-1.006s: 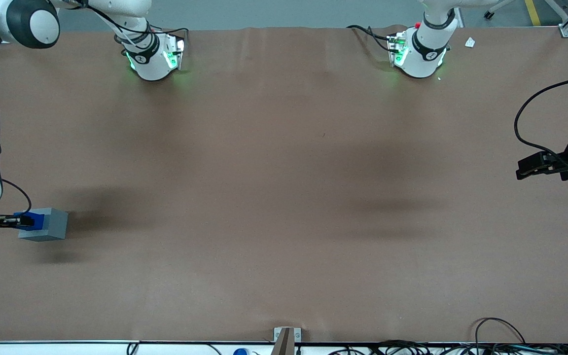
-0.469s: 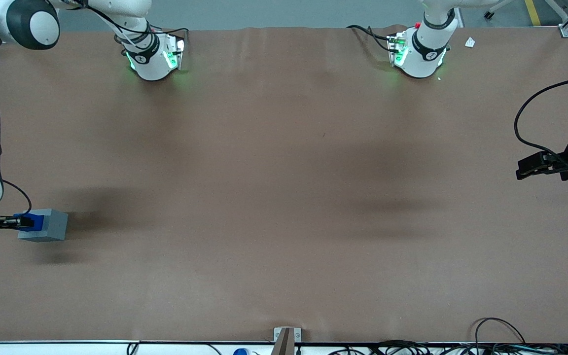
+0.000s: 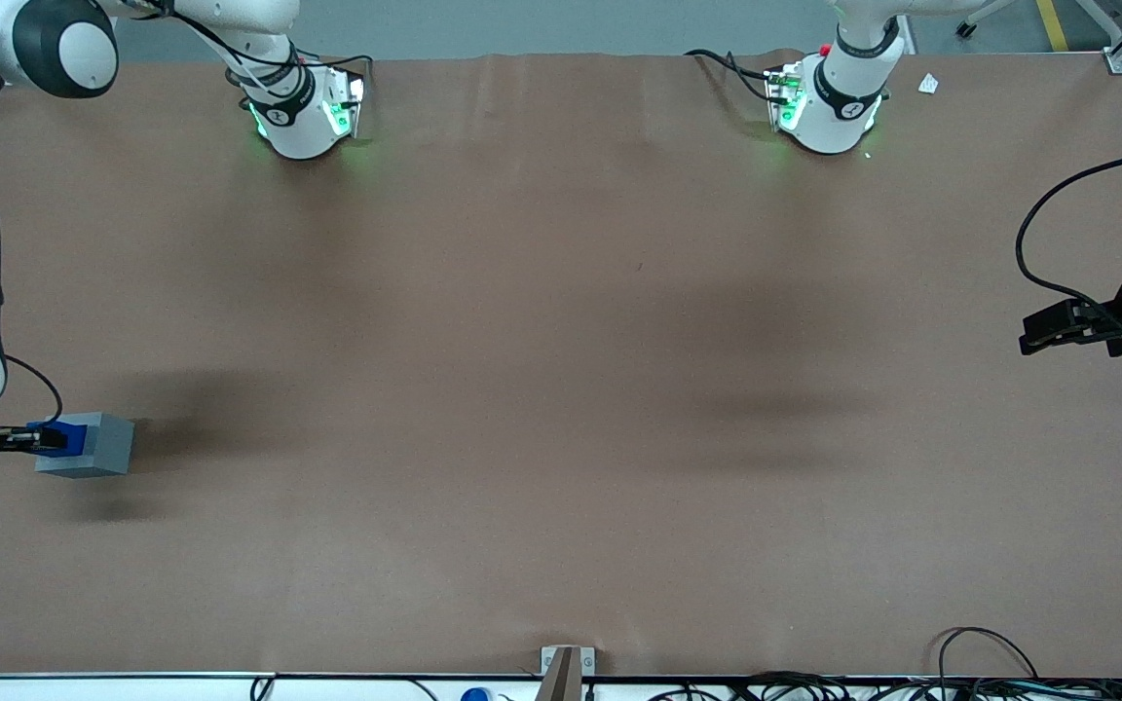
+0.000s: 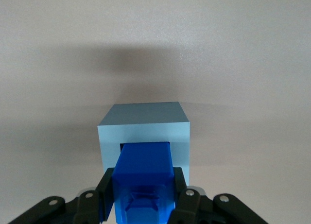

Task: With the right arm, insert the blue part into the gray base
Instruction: 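Lower the blue block into the gray base's square opening, then open the right gripper and raise it off the block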

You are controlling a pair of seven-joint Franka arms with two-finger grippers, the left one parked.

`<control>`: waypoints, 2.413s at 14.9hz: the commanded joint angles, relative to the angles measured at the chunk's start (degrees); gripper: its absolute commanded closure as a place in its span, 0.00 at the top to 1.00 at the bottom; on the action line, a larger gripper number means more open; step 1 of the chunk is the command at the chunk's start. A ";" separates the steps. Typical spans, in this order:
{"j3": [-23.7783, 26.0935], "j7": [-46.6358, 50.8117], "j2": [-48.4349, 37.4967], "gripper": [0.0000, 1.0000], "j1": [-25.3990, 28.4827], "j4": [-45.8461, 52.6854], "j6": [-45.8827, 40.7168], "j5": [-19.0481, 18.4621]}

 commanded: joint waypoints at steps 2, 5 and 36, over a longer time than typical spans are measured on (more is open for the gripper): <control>1.01 -0.33 1.78 0.04 -1.08 1.23 1.78 -0.42; 1.09 -0.15 1.70 0.57 -1.08 1.32 1.69 -0.24; 1.36 17.23 -28.07 1.00 11.49 -7.01 -16.42 2.13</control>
